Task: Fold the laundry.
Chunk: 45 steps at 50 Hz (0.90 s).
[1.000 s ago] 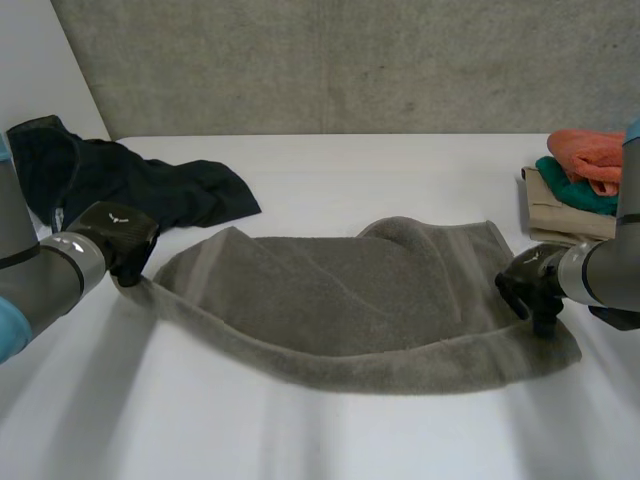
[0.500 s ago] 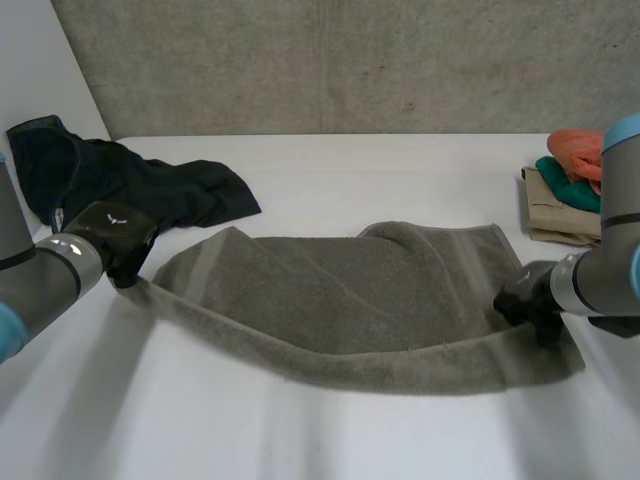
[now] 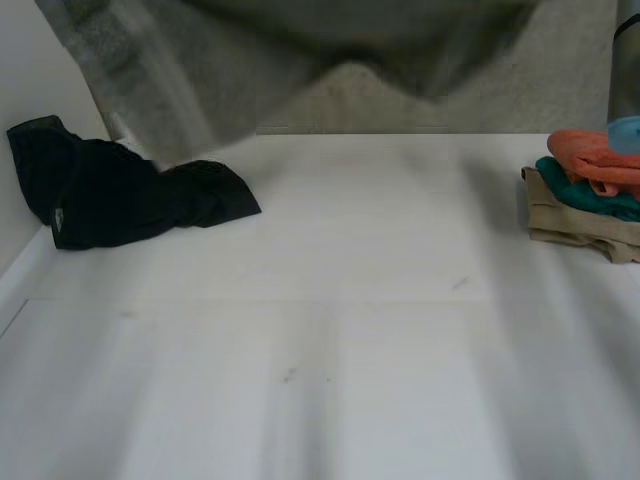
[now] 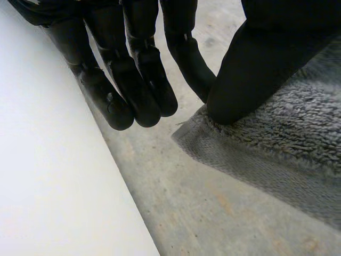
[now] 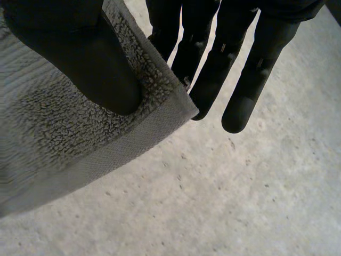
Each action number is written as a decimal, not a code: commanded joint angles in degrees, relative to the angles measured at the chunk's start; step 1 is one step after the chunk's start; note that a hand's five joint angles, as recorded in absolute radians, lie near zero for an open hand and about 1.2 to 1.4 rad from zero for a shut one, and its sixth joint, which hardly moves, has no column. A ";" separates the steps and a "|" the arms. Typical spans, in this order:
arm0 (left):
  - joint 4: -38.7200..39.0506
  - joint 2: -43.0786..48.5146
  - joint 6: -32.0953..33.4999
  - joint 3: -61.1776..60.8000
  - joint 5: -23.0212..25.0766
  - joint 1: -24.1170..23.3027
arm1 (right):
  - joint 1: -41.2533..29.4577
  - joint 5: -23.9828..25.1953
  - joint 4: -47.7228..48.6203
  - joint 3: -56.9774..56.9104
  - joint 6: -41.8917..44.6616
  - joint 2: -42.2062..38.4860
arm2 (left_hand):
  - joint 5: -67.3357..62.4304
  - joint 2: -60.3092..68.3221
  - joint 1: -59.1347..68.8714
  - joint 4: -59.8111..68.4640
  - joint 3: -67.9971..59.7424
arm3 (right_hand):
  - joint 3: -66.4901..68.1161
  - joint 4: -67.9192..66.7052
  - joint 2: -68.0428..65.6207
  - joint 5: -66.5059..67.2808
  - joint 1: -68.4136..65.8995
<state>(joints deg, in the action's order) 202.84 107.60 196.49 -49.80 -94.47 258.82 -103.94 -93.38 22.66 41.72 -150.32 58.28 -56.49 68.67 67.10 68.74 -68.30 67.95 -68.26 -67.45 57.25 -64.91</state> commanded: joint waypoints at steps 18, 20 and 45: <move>-0.24 12.11 11.89 -31.58 8.78 -1.04 | 0.14 9.79 -9.21 28.93 5.29 -7.04 | -13.51 11.33 12.90 11.26 -11.69 | 12.05 -11.74 -12.55 12.75 -15.09; -1.73 11.06 14.44 -34.48 8.69 -1.21 | 0.93 9.70 -12.98 31.04 6.97 -6.25 | -13.51 11.33 12.90 11.26 -11.69 | 12.05 -11.74 -12.55 12.75 -15.09; -42.97 -6.62 37.13 -45.49 15.72 5.38 | 10.08 14.72 -57.57 41.25 33.61 8.87 | -13.51 11.33 12.90 11.26 -11.69 | 12.05 -11.74 -12.55 12.75 -15.09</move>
<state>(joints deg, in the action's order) 155.92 95.55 232.90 -100.13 -79.19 265.22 -91.19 -78.47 -41.03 84.77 -111.63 70.34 -56.98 68.68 67.10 68.74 -68.30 68.16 -68.53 -67.45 57.87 -64.91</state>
